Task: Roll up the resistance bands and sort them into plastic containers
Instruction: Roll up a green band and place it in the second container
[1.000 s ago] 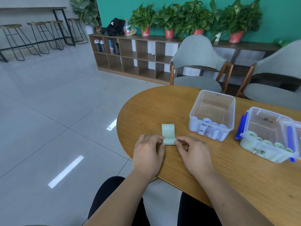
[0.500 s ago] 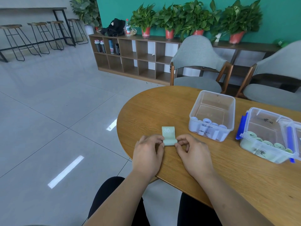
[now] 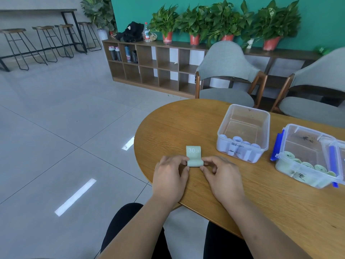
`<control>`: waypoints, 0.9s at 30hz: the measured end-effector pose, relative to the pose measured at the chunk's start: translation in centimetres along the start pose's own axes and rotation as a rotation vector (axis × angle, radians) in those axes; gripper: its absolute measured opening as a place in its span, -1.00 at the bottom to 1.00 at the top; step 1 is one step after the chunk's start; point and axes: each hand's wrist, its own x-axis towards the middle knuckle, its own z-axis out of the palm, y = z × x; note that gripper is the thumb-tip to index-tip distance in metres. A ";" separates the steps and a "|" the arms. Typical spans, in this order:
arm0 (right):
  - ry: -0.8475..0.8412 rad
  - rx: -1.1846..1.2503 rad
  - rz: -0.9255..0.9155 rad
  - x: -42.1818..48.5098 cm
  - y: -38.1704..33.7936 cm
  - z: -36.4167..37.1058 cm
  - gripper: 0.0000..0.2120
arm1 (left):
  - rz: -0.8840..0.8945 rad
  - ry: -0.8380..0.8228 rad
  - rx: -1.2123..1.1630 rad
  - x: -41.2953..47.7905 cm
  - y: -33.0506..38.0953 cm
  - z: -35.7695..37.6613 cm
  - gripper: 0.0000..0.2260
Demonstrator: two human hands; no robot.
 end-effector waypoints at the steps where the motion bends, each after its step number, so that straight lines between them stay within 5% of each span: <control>1: 0.002 0.002 0.001 0.0 0.0 0.0 -0.77 | -0.004 0.002 -0.001 0.0 0.0 0.0 -0.74; 21: 0.015 0.090 0.017 -0.1 -0.1 -0.3 -0.93 | -0.009 0.043 -0.042 -0.2 0.3 -0.2 -0.79; 27: 0.012 0.036 -0.021 -0.1 0.1 0.1 -0.84 | 0.018 0.042 -0.017 -0.2 0.2 -0.1 -0.80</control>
